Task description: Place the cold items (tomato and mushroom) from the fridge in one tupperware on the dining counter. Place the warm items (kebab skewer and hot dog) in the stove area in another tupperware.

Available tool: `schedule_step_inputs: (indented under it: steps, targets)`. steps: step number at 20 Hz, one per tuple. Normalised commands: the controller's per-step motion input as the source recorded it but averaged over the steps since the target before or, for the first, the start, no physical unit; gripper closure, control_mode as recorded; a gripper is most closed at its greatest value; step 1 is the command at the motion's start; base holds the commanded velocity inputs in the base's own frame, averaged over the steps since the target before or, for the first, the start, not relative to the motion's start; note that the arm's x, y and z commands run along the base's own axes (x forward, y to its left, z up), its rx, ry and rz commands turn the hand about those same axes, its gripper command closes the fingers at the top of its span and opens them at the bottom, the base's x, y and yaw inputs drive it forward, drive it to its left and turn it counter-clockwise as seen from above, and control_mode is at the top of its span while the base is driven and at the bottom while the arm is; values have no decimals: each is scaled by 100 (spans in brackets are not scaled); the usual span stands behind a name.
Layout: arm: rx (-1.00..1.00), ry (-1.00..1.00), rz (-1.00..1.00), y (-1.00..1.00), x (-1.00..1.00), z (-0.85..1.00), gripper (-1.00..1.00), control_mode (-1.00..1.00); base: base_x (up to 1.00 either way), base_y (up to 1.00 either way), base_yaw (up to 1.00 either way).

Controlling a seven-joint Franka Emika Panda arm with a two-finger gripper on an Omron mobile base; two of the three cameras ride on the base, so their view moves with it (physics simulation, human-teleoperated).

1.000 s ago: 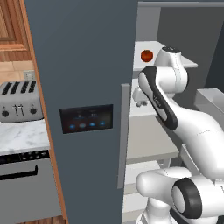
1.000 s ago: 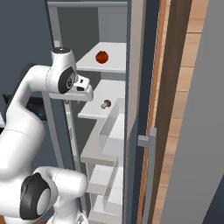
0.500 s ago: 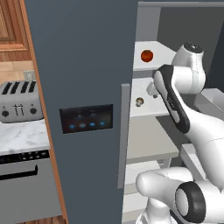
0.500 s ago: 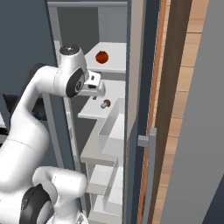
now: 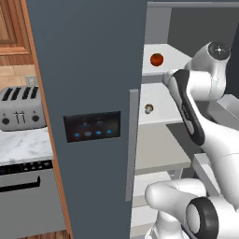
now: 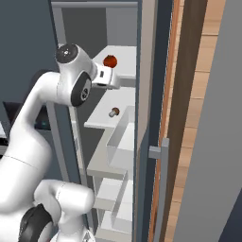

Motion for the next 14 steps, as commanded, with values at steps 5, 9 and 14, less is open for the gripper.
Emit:
schedule_step_inputs:
  steps: [5,9,14]
  targets:
    - [0,-5,-18,-1,30,42,-100,-100,0,0,0]
    - [1,-12,0,0,17,45,-100,-100,0,0,0]
    - [0,-19,11,-2,12,19,-100,-100,0,0,0]
